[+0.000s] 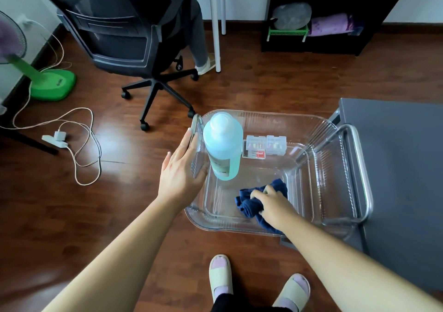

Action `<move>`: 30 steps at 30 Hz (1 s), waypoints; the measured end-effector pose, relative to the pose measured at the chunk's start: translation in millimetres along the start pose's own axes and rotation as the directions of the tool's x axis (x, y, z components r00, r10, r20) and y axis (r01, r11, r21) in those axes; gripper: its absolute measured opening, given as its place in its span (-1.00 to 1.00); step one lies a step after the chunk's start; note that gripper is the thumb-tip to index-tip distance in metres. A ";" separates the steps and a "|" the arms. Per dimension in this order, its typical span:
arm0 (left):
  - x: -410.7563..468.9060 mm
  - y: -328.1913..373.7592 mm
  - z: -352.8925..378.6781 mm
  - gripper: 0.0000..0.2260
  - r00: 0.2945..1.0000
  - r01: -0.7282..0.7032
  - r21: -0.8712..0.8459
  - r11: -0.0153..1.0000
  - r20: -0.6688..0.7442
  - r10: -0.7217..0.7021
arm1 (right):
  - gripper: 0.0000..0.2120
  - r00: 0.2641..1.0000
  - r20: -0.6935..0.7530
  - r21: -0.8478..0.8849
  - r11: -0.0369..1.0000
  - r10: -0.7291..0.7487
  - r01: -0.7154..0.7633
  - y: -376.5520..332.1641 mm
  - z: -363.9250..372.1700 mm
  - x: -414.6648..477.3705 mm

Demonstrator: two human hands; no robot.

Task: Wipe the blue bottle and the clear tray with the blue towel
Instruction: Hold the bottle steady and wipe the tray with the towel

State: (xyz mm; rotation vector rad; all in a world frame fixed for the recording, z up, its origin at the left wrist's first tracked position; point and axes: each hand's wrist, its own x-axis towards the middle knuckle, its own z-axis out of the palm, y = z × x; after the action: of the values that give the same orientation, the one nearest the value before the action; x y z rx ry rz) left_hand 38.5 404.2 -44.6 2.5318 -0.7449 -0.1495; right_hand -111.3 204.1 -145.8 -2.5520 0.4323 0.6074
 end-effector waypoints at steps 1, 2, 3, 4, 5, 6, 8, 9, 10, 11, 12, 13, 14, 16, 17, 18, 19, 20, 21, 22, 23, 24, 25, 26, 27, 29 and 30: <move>0.0 0.9 0.0 -0.37 1.000 0.004 0.005 1.000 -0.001 -0.004 | -0.68 1.000 0.012 0.004 1.000 0.005 -0.005 0.6 0.1 -2.2; 0.3 1.9 -0.5 -0.37 1.000 0.008 0.012 1.000 -0.001 -0.008 | -0.68 1.000 0.025 0.013 1.000 0.011 -0.011 0.5 -2.0 -3.1; 0.7 2.3 -1.0 -0.37 1.000 0.010 0.022 1.000 0.002 -0.010 | -0.67 0.999 0.036 0.027 0.999 0.016 -0.017 0.0 -5.1 -3.2; 0.8 2.4 -1.4 -0.37 1.000 0.011 0.035 0.999 0.007 -0.011 | -0.66 0.999 0.042 0.038 0.999 0.017 -0.019 -1.1 -8.3 -3.3; 1.0 2.1 -2.2 -0.37 1.000 0.008 0.047 0.999 0.013 -0.009 | -0.65 0.999 0.040 0.044 0.999 0.016 -0.018 -2.5 -11.3 -3.6; 1.2 1.7 -2.8 -0.37 1.000 0.006 0.058 0.998 0.023 -0.007 | -0.64 0.999 0.034 0.051 0.999 0.017 -0.019 -3.8 -14.0 -4.2; 0.7 2.6 -5.9 -0.36 0.999 0.002 0.079 0.997 0.052 -0.006 | -0.63 0.999 0.020 0.080 0.996 0.032 -0.033 -7.1 -24.4 -8.2; 0.2 4.4 -8.0 -0.35 0.998 0.005 0.092 0.996 0.065 -0.011 | -0.63 0.999 0.013 0.099 0.994 0.039 -0.041 -8.9 -31.8 -10.7; -0.8 7.3 -10.7 -0.33 0.997 0.007 0.104 0.995 0.074 -0.015 | -0.63 0.999 0.004 0.113 0.993 0.046 -0.046 -10.5 -40.1 -12.8; -2.5 10.8 -12.8 -0.31 0.996 0.010 0.113 0.994 0.083 -0.019 | -0.63 0.999 -0.007 0.122 0.991 0.050 -0.049 -11.4 -47.7 -14.9; -4.8 15.4 -16.9 -0.29 0.997 0.007 0.115 0.993 0.081 -0.017 | -0.63 0.999 -0.022 0.129 0.991 0.049 -0.046 -12.7 -56.8 -17.8; -7.2 20.2 -21.3 -0.26 0.997 0.002 0.111 0.994 0.074 -0.010 | -0.62 0.998 -0.036 0.137 0.990 0.045 -0.040 -14.2 -65.7 -21.1; -8.7 25.5 -26.7 -0.24 0.998 -0.008 0.109 0.994 0.061 0.002 | -0.61 0.998 -0.055 0.145 0.989 0.037 -0.028 -15.9 -75.2 -24.4; -8.5 36.0 -38.0 -0.21 0.999 -0.041 0.114 0.993 0.032 0.038 | -0.58 0.995 -0.099 0.154 0.988 0.024 -0.009 -20.4 -94.9 -29.8; -7.8 42.0 -45.3 -0.21 0.998 -0.063 0.123 0.990 0.010 0.063 | -0.56 0.992 -0.127 0.143 0.990 0.021 -0.003 -23.0 -106.7 -33.8; -7.3 48.0 -52.4 -0.20 0.996 -0.088 0.137 0.987 -0.015 0.091 | -0.54 0.988 -0.154 0.125 0.992 0.018 0.001 -25.8 -118.2 -38.1; -6.3 55.2 -59.7 -0.19 0.991 -0.122 0.153 0.981 -0.043 0.130 | -0.53 0.983 -0.182 0.111 0.994 0.011 0.009 -28.5 -131.4 -43.3; -4.6 62.8 -66.0 -0.18 0.981 -0.169 0.171 0.971 -0.064 0.183 | -0.54 0.979 -0.204 0.105 0.994 -0.001 0.023 -31.4 -145.2 -47.8; -2.9 69.8 -70.1 -0.15 0.968 -0.225 0.193 0.955 -0.066 0.241 | -0.56 0.976 -0.217 0.112 0.993 -0.015 0.040 -34.3 -158.0 -51.9; -0.5 78.9 -74.1 -0.12 0.948 -0.294 0.221 0.930 -0.055 0.312 | -0.59 0.972 -0.234 0.129 0.990 -0.027 0.059 -36.8 -173.0 -57.4; 1.7 88.3 -76.4 -0.10 0.926 -0.361 0.245 0.900 -0.024 0.378 | -0.61 0.968 -0.247 0.148 0.986 -0.039 0.077 -39.2 -187.1 -63.6; 4.3 99.6 -77.0 -0.08 0.900 -0.424 0.259 0.868 0.019 0.435 | -0.64 0.965 -0.259 0.163 0.982 -0.046 0.090 -40.5 -201.0 -70.5; 7.3 112.1 -76.3 -0.08 0.872 -0.483 0.259 0.836 0.059 0.485 | -0.66 0.963 -0.266 0.174 0.980 -0.050 0.099 -41.5 -214.3 -77.8; 9.5 123.4 -74.1 -0.08 0.848 -0.526 0.251 0.812 0.090 0.522 | -0.67 0.964 -0.260 0.191 0.976 -0.049 0.102 -42.1 -225.2 -83.8; 11.6 136.3 -71.9 -0.12 0.825 -0.562 0.237 0.792 0.100 0.556 | -0.68 0.965 -0.257 0.216 0.971 -0.045 0.103 -40.8 -235.1 -91.5; 13.5 161.3 -67.8 -0.31 0.792 -0.606 0.214 0.766 0.068 0.607 | -0.68 0.965 -0.258 0.260 0.960 -0.038 0.107 -36.2 -248.4 -107.1; 14.9 173.1 -66.3 -0.44 0.772 -0.627 0.215 0.749 0.042 0.634 | -0.68 0.964 -0.262 0.270 0.956 -0.036 0.109 -32.8 -253.2 -114.4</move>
State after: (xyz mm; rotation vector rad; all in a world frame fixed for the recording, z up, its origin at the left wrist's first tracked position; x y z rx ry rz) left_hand -16.3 298.4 98.1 2.3059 -1.6357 0.2213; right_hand -110.1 122.5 121.9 -2.3618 0.4715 0.1722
